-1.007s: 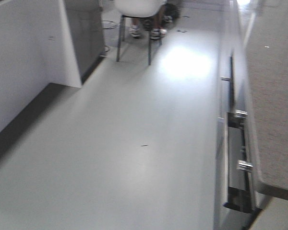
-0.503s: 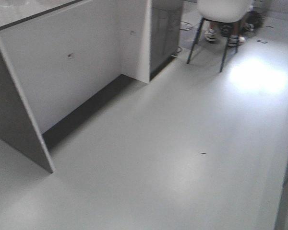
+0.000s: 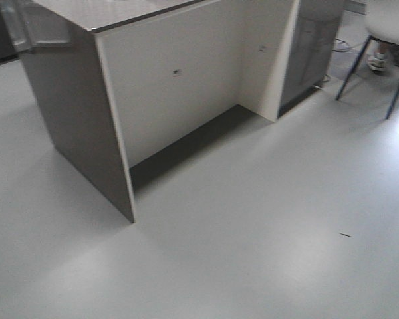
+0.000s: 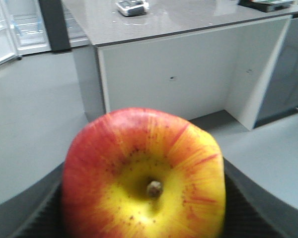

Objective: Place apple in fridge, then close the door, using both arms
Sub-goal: 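Drive away from the counter holding the apple in the right gripper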

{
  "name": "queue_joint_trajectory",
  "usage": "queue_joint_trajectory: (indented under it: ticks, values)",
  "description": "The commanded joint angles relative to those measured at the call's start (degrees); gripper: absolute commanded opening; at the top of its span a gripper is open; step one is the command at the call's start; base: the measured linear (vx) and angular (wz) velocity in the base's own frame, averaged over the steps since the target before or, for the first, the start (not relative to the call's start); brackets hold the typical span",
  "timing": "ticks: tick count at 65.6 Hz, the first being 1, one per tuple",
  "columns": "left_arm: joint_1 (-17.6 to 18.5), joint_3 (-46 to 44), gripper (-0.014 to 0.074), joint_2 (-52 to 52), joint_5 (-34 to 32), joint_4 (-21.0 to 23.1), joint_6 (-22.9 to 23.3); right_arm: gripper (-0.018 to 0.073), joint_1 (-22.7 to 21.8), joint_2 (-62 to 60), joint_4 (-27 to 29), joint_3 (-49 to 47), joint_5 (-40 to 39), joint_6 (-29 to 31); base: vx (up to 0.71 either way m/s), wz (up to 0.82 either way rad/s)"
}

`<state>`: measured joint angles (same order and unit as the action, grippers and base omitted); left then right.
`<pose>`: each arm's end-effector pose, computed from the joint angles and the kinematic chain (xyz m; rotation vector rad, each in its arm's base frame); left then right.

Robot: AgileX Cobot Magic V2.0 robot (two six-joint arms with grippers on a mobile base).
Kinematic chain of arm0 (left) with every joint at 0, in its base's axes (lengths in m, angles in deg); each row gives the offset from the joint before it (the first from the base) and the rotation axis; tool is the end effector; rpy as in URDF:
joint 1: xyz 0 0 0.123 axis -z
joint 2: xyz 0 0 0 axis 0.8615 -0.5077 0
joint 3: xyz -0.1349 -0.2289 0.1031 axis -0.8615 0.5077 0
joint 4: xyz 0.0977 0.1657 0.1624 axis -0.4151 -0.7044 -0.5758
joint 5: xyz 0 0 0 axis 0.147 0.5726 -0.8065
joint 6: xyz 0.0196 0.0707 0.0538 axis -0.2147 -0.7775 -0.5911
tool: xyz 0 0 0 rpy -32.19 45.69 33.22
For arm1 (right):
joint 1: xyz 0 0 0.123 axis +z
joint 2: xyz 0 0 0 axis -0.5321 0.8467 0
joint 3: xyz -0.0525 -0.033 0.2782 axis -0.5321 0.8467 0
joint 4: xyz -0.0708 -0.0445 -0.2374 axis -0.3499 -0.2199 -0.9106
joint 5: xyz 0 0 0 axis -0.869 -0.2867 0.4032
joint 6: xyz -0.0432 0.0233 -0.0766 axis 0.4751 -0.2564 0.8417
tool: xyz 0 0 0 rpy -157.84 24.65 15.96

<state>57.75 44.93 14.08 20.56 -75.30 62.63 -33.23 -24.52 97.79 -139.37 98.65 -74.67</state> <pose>0.0564 0.0004 0.1928 -0.0995 1.6370 -0.0668 0.0561 0.0288 0.5270 -0.3018 1.8683 0.2373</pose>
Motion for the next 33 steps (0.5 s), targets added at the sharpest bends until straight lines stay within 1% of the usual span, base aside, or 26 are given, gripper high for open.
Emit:
queue_joint_trajectory:
  ticks: [1, 33]
  values:
    - [0.1, -1.0, -0.0006, 0.9, -4.6, 0.1, 0.6, 0.0094, 0.0, 0.5, 0.9, -1.4, -4.5, 0.4, 0.01, 0.44]
    - [0.1, -1.0, -0.0006, 0.9, -4.6, 0.1, 0.6, 0.0094, 0.0, 0.5, 0.9, -1.4, -4.5, 0.4, 0.00, 0.46]
